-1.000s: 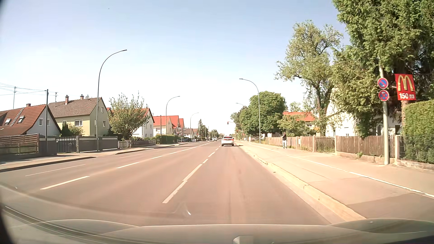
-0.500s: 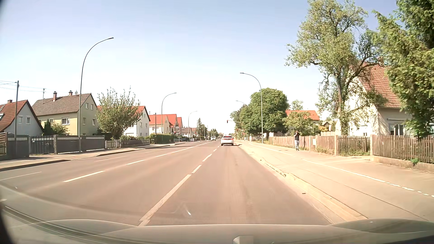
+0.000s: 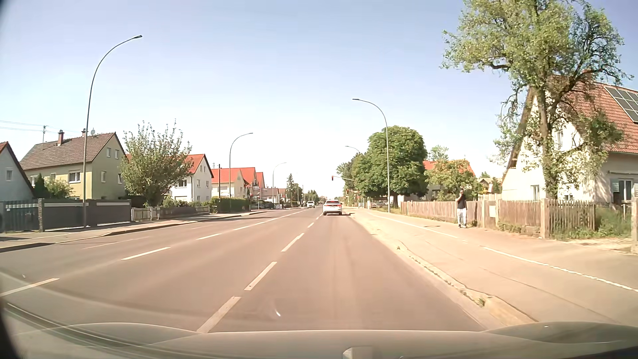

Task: Follow the waypoints while adhering to traffic rules and regulations

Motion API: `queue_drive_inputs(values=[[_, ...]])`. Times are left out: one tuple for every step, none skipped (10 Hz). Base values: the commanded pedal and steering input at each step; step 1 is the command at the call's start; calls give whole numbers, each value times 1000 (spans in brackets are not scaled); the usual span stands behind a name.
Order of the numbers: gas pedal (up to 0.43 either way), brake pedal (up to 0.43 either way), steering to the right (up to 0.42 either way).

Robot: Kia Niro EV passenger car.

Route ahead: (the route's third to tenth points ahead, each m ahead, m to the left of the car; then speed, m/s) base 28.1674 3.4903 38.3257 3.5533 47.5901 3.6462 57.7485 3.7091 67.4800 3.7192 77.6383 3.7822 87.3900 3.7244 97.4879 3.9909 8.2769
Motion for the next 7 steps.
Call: queue_drive_inputs(values=[[67,0,3],[67,0,2],[67,0,2],[67,0,1],[67,0,1],[67,0,1],[67,0,1]])
